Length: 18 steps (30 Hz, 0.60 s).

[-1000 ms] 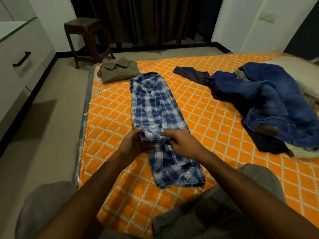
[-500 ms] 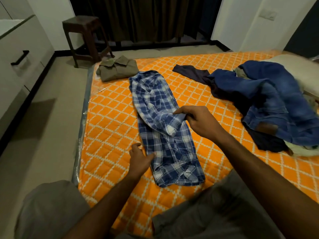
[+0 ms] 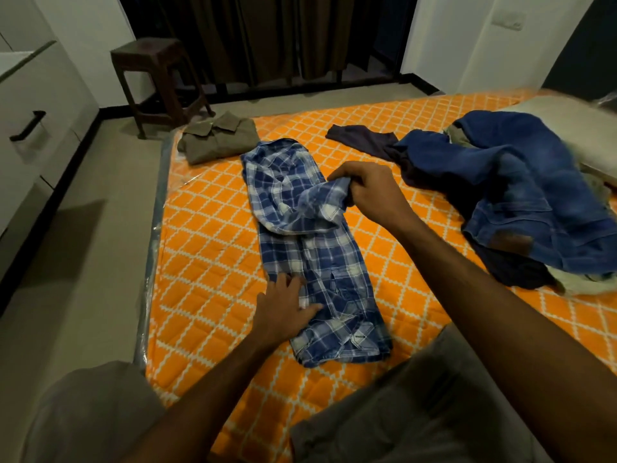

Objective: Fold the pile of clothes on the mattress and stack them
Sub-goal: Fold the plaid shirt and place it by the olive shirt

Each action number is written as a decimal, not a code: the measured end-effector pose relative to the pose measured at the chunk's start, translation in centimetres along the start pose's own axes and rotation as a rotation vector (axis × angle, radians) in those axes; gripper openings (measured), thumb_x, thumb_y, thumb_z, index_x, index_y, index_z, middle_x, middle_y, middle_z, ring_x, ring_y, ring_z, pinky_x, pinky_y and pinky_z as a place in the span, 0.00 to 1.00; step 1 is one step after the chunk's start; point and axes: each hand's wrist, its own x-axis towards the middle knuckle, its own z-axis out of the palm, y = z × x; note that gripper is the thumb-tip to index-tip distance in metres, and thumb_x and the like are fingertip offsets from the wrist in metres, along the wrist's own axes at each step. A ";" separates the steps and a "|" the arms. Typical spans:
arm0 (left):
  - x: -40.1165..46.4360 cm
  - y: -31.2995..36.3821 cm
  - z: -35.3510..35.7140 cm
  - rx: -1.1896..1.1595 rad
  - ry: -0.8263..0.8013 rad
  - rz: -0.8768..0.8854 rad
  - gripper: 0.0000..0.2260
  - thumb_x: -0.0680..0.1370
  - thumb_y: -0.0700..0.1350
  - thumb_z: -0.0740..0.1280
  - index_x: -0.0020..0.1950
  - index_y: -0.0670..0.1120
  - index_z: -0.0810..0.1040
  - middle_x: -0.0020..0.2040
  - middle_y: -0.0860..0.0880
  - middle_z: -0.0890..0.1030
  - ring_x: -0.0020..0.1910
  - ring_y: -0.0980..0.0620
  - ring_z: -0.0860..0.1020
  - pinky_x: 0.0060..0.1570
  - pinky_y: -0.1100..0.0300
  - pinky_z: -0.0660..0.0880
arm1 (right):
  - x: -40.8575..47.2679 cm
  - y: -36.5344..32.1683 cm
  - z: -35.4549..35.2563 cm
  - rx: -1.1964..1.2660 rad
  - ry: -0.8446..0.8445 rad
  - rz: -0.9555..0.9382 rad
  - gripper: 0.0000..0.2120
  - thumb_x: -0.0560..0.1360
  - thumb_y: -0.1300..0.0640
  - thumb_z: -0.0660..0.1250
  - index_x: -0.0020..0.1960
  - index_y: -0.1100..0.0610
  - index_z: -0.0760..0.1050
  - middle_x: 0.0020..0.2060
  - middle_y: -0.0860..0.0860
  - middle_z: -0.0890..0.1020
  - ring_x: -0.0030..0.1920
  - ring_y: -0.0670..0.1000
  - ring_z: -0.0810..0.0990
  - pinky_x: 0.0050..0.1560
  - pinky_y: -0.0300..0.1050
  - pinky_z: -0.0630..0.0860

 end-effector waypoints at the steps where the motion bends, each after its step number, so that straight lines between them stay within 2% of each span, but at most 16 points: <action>1: -0.4 0.5 0.0 -0.028 0.012 -0.040 0.40 0.68 0.78 0.52 0.71 0.54 0.66 0.67 0.50 0.67 0.64 0.46 0.69 0.61 0.45 0.71 | -0.1 0.8 -0.1 0.026 0.051 0.060 0.18 0.79 0.67 0.56 0.58 0.56 0.82 0.56 0.54 0.84 0.51 0.54 0.81 0.52 0.55 0.79; 3: -1.9 1.6 0.2 -0.040 0.066 -0.083 0.44 0.66 0.80 0.54 0.74 0.53 0.62 0.70 0.50 0.64 0.68 0.46 0.65 0.65 0.45 0.67 | -1.2 2.8 0.0 0.100 0.130 0.244 0.14 0.82 0.61 0.59 0.66 0.59 0.76 0.55 0.55 0.82 0.50 0.54 0.80 0.50 0.52 0.78; 4: -2.8 2.1 0.6 -0.059 0.092 -0.102 0.45 0.67 0.79 0.58 0.75 0.53 0.60 0.72 0.49 0.62 0.70 0.46 0.63 0.66 0.45 0.65 | -2.3 4.4 0.7 0.170 0.112 0.408 0.17 0.83 0.54 0.62 0.70 0.60 0.70 0.53 0.56 0.80 0.48 0.55 0.79 0.46 0.51 0.77; 5: -3.9 2.4 1.0 -0.097 0.113 -0.126 0.45 0.67 0.78 0.61 0.76 0.53 0.58 0.73 0.49 0.60 0.72 0.46 0.61 0.68 0.45 0.63 | -3.5 5.4 1.3 0.268 0.062 0.604 0.28 0.81 0.44 0.65 0.72 0.61 0.65 0.52 0.56 0.78 0.47 0.57 0.79 0.42 0.51 0.79; 6: -5.0 2.6 1.5 -0.137 0.118 -0.155 0.45 0.67 0.76 0.64 0.76 0.53 0.57 0.74 0.50 0.58 0.72 0.46 0.60 0.68 0.45 0.62 | -5.1 6.7 2.6 0.375 -0.004 0.791 0.42 0.74 0.33 0.68 0.74 0.63 0.62 0.51 0.56 0.76 0.47 0.58 0.79 0.39 0.52 0.80; 7: -5.8 2.6 2.0 -0.163 0.110 -0.178 0.46 0.67 0.75 0.67 0.76 0.53 0.55 0.75 0.50 0.58 0.72 0.46 0.60 0.68 0.46 0.62 | -6.9 8.5 4.2 0.437 -0.078 0.907 0.51 0.67 0.25 0.69 0.72 0.63 0.63 0.48 0.54 0.74 0.45 0.57 0.79 0.34 0.48 0.80; 8: -6.5 2.6 2.4 -0.173 0.092 -0.192 0.46 0.66 0.73 0.68 0.76 0.54 0.54 0.74 0.50 0.58 0.72 0.46 0.61 0.68 0.46 0.63 | -8.7 9.0 5.3 0.460 -0.143 0.960 0.48 0.64 0.23 0.68 0.67 0.60 0.68 0.44 0.52 0.73 0.42 0.55 0.77 0.33 0.46 0.78; 9: -6.9 2.5 2.6 -0.177 0.080 -0.197 0.46 0.66 0.72 0.69 0.75 0.54 0.53 0.73 0.50 0.59 0.70 0.47 0.62 0.67 0.48 0.63 | -10.3 9.1 6.5 0.454 -0.181 0.968 0.35 0.68 0.26 0.68 0.57 0.55 0.69 0.40 0.49 0.70 0.38 0.51 0.75 0.34 0.46 0.76; 10: -7.0 2.5 2.6 -0.182 0.078 -0.190 0.45 0.67 0.71 0.70 0.75 0.54 0.54 0.71 0.51 0.60 0.69 0.48 0.63 0.66 0.49 0.63 | -11.5 9.1 7.5 0.383 -0.193 0.908 0.24 0.72 0.30 0.67 0.47 0.50 0.66 0.36 0.48 0.68 0.34 0.48 0.72 0.35 0.47 0.74; 12: -6.9 2.3 2.5 -0.211 0.094 -0.175 0.41 0.68 0.68 0.71 0.73 0.55 0.57 0.68 0.52 0.63 0.67 0.49 0.65 0.63 0.50 0.63 | -13.1 7.8 8.9 0.209 -0.228 0.721 0.21 0.77 0.36 0.66 0.39 0.51 0.65 0.32 0.49 0.68 0.30 0.46 0.70 0.34 0.50 0.74; 13: -6.9 2.2 2.4 -0.235 0.104 -0.173 0.39 0.68 0.67 0.72 0.72 0.55 0.58 0.66 0.53 0.63 0.65 0.50 0.66 0.61 0.51 0.64 | -13.6 7.3 9.6 0.070 -0.276 0.614 0.21 0.77 0.35 0.65 0.41 0.53 0.68 0.36 0.50 0.72 0.35 0.47 0.73 0.40 0.53 0.76; 14: -6.9 2.2 2.4 -0.259 0.107 -0.174 0.38 0.68 0.66 0.72 0.70 0.55 0.59 0.65 0.53 0.64 0.64 0.50 0.66 0.59 0.52 0.64 | -13.9 6.3 10.2 -0.101 -0.337 0.514 0.21 0.77 0.34 0.63 0.45 0.53 0.72 0.43 0.50 0.74 0.46 0.49 0.74 0.49 0.55 0.77; 15: -7.0 2.2 2.5 -0.283 0.112 -0.181 0.37 0.68 0.65 0.73 0.70 0.55 0.60 0.64 0.54 0.65 0.64 0.51 0.67 0.58 0.52 0.64 | -13.9 5.1 10.7 -0.252 -0.376 0.431 0.22 0.77 0.34 0.62 0.52 0.53 0.74 0.51 0.51 0.73 0.54 0.52 0.71 0.57 0.55 0.74; 16: -7.1 2.2 2.6 -0.299 0.116 -0.194 0.38 0.67 0.65 0.73 0.70 0.55 0.60 0.63 0.54 0.65 0.63 0.51 0.68 0.58 0.51 0.66 | -13.5 4.4 11.2 -0.332 -0.390 0.382 0.23 0.77 0.33 0.62 0.56 0.53 0.74 0.55 0.51 0.73 0.59 0.54 0.69 0.61 0.54 0.71; 18: -7.2 2.1 2.8 -0.311 0.135 -0.218 0.39 0.66 0.65 0.74 0.70 0.53 0.61 0.63 0.53 0.65 0.63 0.50 0.68 0.58 0.50 0.68 | -12.6 3.1 12.2 -0.333 -0.395 0.374 0.26 0.76 0.33 0.62 0.57 0.55 0.73 0.54 0.53 0.76 0.58 0.56 0.74 0.58 0.55 0.72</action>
